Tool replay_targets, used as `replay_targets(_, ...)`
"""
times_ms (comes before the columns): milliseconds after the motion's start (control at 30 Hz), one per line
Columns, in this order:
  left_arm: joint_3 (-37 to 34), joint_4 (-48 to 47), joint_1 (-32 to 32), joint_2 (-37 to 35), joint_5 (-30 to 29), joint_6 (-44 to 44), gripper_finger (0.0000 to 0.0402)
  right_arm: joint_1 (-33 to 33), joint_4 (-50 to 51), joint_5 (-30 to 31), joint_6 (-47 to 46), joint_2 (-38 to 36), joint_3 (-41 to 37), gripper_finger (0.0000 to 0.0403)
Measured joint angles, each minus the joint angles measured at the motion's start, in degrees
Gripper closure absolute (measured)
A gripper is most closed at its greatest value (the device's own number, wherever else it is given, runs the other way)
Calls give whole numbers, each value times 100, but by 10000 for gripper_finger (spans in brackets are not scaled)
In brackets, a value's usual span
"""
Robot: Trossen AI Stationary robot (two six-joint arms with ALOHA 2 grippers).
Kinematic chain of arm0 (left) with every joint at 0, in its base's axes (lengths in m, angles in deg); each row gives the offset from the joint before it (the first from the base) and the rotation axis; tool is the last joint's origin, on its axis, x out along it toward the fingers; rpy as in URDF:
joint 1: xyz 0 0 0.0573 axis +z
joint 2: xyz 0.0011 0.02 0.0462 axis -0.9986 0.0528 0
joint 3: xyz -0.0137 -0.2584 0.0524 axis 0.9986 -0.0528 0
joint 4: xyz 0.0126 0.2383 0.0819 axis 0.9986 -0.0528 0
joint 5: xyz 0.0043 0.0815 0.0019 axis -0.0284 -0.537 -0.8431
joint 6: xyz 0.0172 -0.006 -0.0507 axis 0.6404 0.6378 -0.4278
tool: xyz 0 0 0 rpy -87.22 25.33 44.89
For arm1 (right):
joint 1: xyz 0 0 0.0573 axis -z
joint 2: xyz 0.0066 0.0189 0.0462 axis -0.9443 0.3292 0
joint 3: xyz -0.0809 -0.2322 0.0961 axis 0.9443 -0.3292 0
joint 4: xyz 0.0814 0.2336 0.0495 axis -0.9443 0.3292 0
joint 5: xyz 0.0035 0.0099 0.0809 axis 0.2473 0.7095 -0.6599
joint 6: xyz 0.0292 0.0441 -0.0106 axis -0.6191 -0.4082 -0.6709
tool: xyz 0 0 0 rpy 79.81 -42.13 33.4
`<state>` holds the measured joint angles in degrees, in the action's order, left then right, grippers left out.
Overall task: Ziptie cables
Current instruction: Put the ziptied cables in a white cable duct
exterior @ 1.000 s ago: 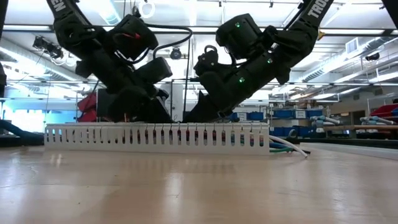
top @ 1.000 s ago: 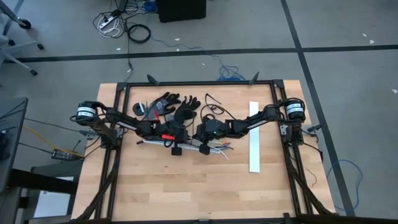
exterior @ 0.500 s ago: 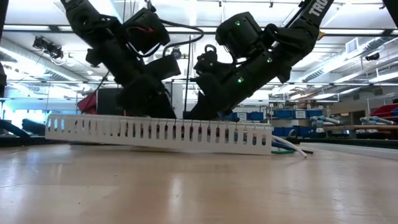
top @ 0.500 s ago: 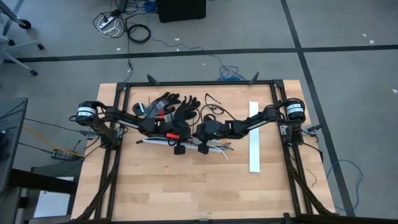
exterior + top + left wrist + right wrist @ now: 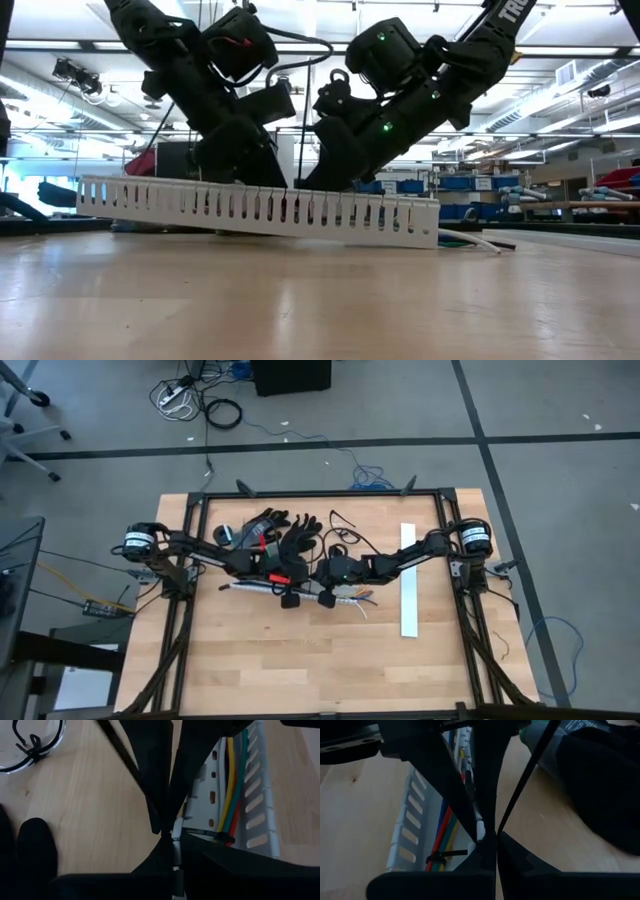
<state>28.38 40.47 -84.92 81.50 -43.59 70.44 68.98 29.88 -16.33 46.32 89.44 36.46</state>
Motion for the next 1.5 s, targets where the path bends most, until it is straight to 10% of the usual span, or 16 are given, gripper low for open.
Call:
replay_targets(300, 7, -1, -216, 0, -230, 6, 401, -1, 44, 125, 94, -1, -3, 394)
replay_targets(600, 12, 28, -332, 0, -280, -16, 401, 183, -93, -73, 589, -94, -27, 255)
replay_targets(1033, 47, 300, -361, -25, -299, -280, 401, 85, 2248, 493, 399, -1900, -29, 190)
replay_targets(1267, 36, 521, -442, 11, -274, -336, 394, -376, 4329, 2027, -1125, -2735, -22, 186)
replay_targets(1500, 35, 1014, -581, 11, -233, -307, 316, -905, 6709, 2184, -3837, -2981, -22, 192)
